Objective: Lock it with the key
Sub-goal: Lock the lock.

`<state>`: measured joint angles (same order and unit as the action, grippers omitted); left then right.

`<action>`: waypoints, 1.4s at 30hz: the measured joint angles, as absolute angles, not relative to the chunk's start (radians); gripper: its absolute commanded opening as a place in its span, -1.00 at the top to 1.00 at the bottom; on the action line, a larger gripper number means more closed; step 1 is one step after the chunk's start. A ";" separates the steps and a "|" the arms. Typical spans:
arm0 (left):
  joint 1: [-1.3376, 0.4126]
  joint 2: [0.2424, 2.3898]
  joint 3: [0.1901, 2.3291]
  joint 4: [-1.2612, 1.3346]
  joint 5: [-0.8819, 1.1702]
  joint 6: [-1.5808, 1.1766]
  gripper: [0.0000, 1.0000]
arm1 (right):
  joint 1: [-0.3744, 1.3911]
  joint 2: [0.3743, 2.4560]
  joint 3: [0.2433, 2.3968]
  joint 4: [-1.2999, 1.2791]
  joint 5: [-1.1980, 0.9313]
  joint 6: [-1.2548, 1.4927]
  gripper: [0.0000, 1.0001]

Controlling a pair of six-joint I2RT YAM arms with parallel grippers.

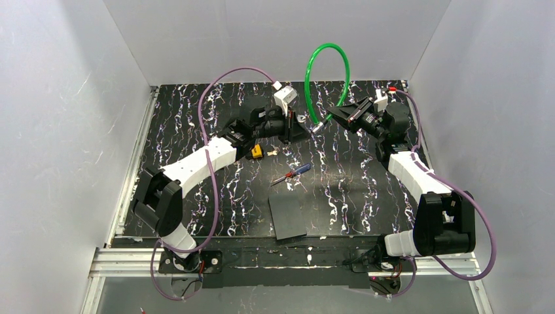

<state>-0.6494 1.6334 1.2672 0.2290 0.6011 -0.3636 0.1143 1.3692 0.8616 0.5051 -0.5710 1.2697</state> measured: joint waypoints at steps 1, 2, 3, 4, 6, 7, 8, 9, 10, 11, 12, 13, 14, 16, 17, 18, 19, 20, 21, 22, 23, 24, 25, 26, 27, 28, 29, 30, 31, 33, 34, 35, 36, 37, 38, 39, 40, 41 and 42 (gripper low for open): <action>-0.650 1.631 1.266 0.228 0.606 -0.361 0.14 | 0.113 1.369 0.862 0.505 -0.571 1.269 0.97; -0.650 1.628 1.265 0.227 0.611 -0.357 0.05 | 0.111 1.370 0.862 0.505 -0.572 1.269 0.97; -0.650 1.624 1.265 0.224 0.612 -0.353 -0.06 | 0.109 1.370 0.862 0.505 -0.571 1.265 0.97; -0.650 1.621 1.268 0.218 0.614 -0.348 -0.14 | 0.107 1.370 0.862 0.504 -0.570 1.261 0.97; -0.649 1.620 1.290 0.205 0.616 -0.350 -0.21 | 0.106 1.370 0.861 0.499 -0.567 1.250 0.97; -0.649 1.620 1.306 0.203 0.616 -0.351 -0.22 | 0.106 1.370 0.861 0.497 -0.566 1.246 0.97; -0.649 1.620 1.325 0.202 0.617 -0.355 -0.23 | 0.106 1.370 0.860 0.495 -0.564 1.243 0.97; -0.649 1.620 1.341 0.203 0.617 -0.356 -0.24 | 0.106 1.370 0.860 0.492 -0.564 1.238 0.97; -0.648 1.620 1.359 0.205 0.618 -0.359 -0.24 | 0.106 1.370 0.860 0.488 -0.564 1.234 0.97; -0.648 1.620 1.372 0.208 0.618 -0.360 -0.24 | 0.106 1.370 0.860 0.485 -0.564 1.230 0.97; -0.647 1.620 1.383 0.212 0.618 -0.364 -0.23 | 0.106 1.370 0.860 0.480 -0.564 1.226 0.97; -0.647 1.620 1.390 0.216 0.618 -0.368 -0.21 | 0.106 1.370 0.860 0.475 -0.564 1.224 0.97; -0.647 1.620 1.393 0.219 0.618 -0.372 -0.19 | 0.106 1.370 0.860 0.472 -0.564 1.222 0.97; -0.647 1.624 1.399 0.220 0.617 -0.381 -0.12 | 0.107 1.370 0.860 0.467 -0.564 1.217 0.97; -0.647 1.630 1.406 0.219 0.617 -0.386 -0.08 | 0.107 1.370 0.860 0.466 -0.564 1.214 0.97; -0.647 1.637 1.414 0.219 0.617 -0.391 -0.05 | 0.107 1.370 0.859 0.465 -0.564 1.210 0.97; -0.647 1.644 1.423 0.219 0.617 -0.396 -0.02 | 0.108 1.370 0.859 0.465 -0.564 1.206 0.97; -0.647 1.652 1.433 0.219 0.615 -0.404 0.02 | 0.108 1.370 0.859 0.465 -0.564 1.204 0.97; -0.647 1.659 1.442 0.220 0.614 -0.410 0.11 | 0.109 1.370 0.859 0.465 -0.564 1.201 0.97; -0.647 1.664 1.450 0.220 0.612 -0.417 0.27 | 0.111 1.370 0.858 0.465 -0.564 1.200 0.97; -0.647 1.670 1.457 0.220 0.611 -0.425 0.47 | 0.112 1.370 0.857 0.465 -0.564 1.198 0.97; -0.647 1.674 1.463 0.220 0.609 -0.429 0.64 | 0.112 1.370 0.857 0.465 -0.565 1.197 0.97; -0.647 1.678 1.470 0.218 0.606 -0.434 0.79 | 0.113 1.370 0.856 0.464 -0.566 1.196 0.97; -0.646 1.681 1.475 0.217 0.605 -0.440 0.94 | 0.114 1.370 0.855 0.462 -0.569 1.194 0.97; -0.645 1.681 1.480 0.214 0.601 -0.443 1.00 | 0.114 1.370 0.854 0.460 -0.573 1.193 0.97; -0.642 1.681 1.486 0.210 0.595 -0.445 1.00 | 0.114 1.370 0.854 0.457 -0.577 1.192 0.97; -0.638 1.681 1.491 0.207 0.594 -0.448 1.00 | 0.114 1.370 0.854 0.454 -0.577 1.191 0.97; -0.635 1.682 1.494 0.203 0.594 -0.454 1.00 | 0.115 1.370 0.854 0.449 -0.577 1.188 0.97; -0.629 1.682 1.498 0.197 0.595 -0.460 1.00 | 0.117 1.369 0.855 0.442 -0.576 1.185 0.97; -0.620 1.682 1.503 0.180 0.601 -0.475 1.00 | 0.121 1.368 0.855 0.425 -0.576 1.176 0.97; -0.617 1.681 1.503 0.173 0.604 -0.482 1.00 | 0.123 1.367 0.855 0.416 -0.576 1.173 0.97; -0.614 1.681 1.504 0.166 0.608 -0.487 1.00 | 0.125 1.367 0.855 0.409 -0.576 1.170 0.97; -0.612 1.681 1.504 0.159 0.613 -0.490 1.00 | 0.127 1.367 0.855 0.402 -0.576 1.168 0.97; -0.610 1.681 1.505 0.153 0.617 -0.491 1.00 | 0.128 1.367 0.855 0.397 -0.577 1.167 0.97; -0.608 1.681 1.506 0.149 0.621 -0.491 1.00 | 0.130 1.367 0.855 0.393 -0.577 1.165 0.97; -0.608 1.681 1.507 0.147 0.625 -0.491 1.00 | 0.130 1.367 0.856 0.391 -0.577 1.163 0.97; -0.608 1.681 1.507 0.147 0.629 -0.491 1.00 | 0.131 1.367 0.857 0.389 -0.578 1.162 0.97; -0.607 1.681 1.507 0.147 0.631 -0.490 0.99 | 0.131 1.367 0.858 0.388 -0.579 1.162 0.97; -0.606 1.681 1.507 0.148 0.634 -0.489 0.96 | 0.131 1.367 0.860 0.388 -0.579 1.162 0.97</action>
